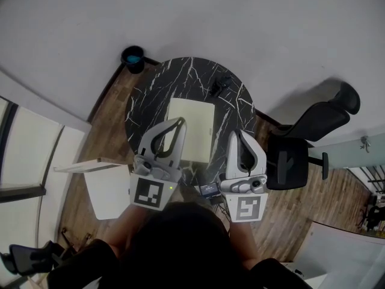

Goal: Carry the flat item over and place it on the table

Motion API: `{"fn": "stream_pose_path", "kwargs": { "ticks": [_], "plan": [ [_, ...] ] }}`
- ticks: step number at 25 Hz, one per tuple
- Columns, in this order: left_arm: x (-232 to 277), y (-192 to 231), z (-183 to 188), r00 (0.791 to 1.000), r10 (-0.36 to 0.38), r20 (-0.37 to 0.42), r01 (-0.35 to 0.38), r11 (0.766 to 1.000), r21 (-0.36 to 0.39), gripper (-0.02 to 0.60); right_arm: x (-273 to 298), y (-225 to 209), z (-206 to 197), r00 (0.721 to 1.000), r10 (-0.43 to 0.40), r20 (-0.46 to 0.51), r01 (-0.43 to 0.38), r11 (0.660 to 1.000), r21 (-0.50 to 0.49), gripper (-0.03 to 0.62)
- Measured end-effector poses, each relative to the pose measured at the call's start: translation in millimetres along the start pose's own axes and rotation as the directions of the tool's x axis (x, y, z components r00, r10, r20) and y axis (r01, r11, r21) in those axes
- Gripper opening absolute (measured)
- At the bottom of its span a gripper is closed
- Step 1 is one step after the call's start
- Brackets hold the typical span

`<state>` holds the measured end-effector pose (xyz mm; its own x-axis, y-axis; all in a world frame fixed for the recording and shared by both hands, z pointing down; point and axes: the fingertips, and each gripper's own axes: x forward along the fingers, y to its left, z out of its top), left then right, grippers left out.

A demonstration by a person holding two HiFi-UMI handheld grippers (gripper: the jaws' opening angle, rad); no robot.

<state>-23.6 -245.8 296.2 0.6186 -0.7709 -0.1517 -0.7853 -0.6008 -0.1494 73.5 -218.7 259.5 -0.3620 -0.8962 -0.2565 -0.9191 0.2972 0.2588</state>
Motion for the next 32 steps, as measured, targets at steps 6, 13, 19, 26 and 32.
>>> {"fn": "stream_pose_path", "kwargs": {
  "ticks": [6, 13, 19, 26, 32],
  "plan": [
    [-1, -1, -2, 1.0, -0.003, -0.004, 0.003, 1.0, 0.003, 0.009, 0, 1, -2, 1.0, -0.008, -0.006, 0.008, 1.0, -0.008, -0.003],
    [-1, -1, -6, 1.0, -0.007, -0.012, 0.007, 1.0, 0.004, 0.009, -1, 1, -4, 1.0, -0.01, -0.01, 0.01, 1.0, -0.002, -0.003],
    [-2, -1, -9, 1.0, -0.005, -0.014, 0.005, 1.0, -0.004, 0.009, -1, 2, -7, 1.0, -0.013, -0.012, 0.014, 1.0, 0.003, -0.003],
    [0, -1, -13, 1.0, -0.014, -0.017, 0.014, 1.0, 0.002, 0.009, -1, 1, -12, 1.0, -0.018, -0.022, 0.018, 1.0, 0.003, -0.003],
    [8, -1, -21, 0.999, -0.014, -0.033, 0.014, 1.0, -0.008, 0.009, 2, -6, -21, 0.999, -0.016, -0.036, 0.016, 1.0, 0.001, -0.003]
  ]
}}
